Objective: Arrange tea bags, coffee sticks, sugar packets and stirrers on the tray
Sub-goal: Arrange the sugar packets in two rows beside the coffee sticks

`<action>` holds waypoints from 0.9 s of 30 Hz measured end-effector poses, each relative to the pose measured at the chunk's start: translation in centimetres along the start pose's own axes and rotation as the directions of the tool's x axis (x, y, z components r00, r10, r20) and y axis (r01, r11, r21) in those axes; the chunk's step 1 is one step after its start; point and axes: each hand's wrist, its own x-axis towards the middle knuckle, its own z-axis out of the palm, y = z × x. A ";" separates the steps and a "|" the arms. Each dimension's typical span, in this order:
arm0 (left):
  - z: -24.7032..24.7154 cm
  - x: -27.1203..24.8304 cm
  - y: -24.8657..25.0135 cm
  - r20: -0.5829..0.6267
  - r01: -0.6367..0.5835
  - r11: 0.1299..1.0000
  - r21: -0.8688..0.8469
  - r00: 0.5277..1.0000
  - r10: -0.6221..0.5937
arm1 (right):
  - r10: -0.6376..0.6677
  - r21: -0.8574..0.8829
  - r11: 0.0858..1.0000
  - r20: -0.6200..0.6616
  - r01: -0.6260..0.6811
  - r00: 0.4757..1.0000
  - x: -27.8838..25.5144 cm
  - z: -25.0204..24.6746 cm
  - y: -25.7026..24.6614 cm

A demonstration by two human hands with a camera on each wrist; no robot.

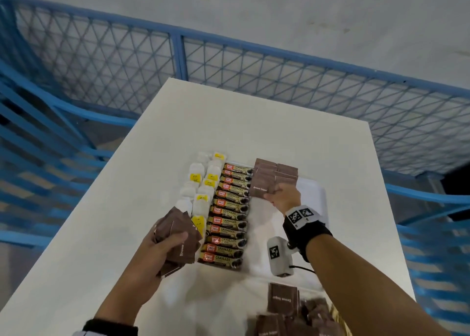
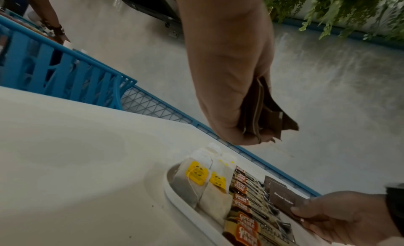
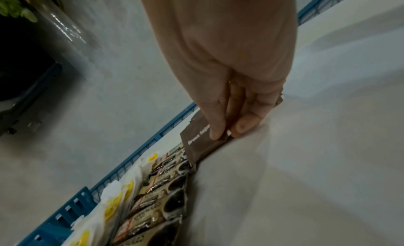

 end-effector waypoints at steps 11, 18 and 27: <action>2.3 1.0 -0.1 0.045 0.023 1.000 0.002 0.999 -0.023 | -0.030 0.126 0.991 -0.084 0.041 0.996 0.0 0.5 0.4; 3.3 1.0 -0.4 0.084 0.022 0.999 -0.031 0.996 -0.020 | -0.161 0.128 0.976 -0.104 0.174 0.981 -3.6 -0.3 0.3; 5.6 0.4 -0.3 0.171 -0.005 0.998 -0.069 0.985 0.016 | -0.384 0.504 0.857 0.483 0.108 0.787 -12.7 -0.3 -1.4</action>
